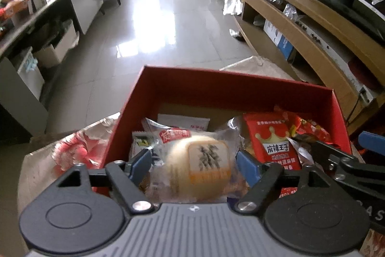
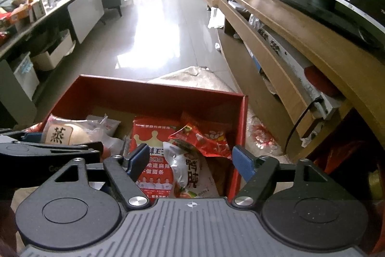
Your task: Organize snacks
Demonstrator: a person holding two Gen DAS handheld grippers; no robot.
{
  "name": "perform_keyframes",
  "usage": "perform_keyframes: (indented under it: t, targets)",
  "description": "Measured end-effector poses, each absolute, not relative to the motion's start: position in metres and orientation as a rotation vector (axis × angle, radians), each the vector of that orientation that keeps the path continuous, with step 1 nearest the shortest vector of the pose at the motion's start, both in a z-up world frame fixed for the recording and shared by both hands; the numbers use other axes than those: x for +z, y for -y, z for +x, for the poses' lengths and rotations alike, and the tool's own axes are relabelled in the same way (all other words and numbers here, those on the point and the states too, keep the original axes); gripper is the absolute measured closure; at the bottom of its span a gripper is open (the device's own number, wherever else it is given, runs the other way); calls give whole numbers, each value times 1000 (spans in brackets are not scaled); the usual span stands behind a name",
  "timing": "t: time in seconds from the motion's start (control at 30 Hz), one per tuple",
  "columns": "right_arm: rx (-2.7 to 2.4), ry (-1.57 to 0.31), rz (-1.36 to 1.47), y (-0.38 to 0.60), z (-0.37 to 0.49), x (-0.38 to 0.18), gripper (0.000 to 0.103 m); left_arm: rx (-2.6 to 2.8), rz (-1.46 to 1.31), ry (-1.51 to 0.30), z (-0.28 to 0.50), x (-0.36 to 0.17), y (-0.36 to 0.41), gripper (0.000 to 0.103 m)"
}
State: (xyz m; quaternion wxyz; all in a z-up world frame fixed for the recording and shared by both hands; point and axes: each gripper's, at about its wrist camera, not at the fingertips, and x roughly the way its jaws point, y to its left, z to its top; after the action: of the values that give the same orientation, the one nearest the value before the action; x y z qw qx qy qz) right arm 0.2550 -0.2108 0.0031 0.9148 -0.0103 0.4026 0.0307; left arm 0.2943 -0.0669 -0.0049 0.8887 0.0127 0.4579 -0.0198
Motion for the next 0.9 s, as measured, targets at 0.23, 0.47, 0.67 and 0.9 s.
perform_keyframes:
  t: [0.23, 0.47, 0.67, 0.9]
  targets:
    - [44, -810, -10, 218, 242, 12, 18, -36, 6, -911, 275, 13, 59, 20]
    - [35, -771, 14, 223, 214, 30, 16, -64, -25, -837, 231, 42, 49, 13]
    - [40, -704, 45, 223, 173, 51, 14, -82, -56, -740, 180, 70, 37, 0]
    - [19, -649, 46, 216, 125, 62, 11, -72, -50, -722, 132, 73, 19, 0]
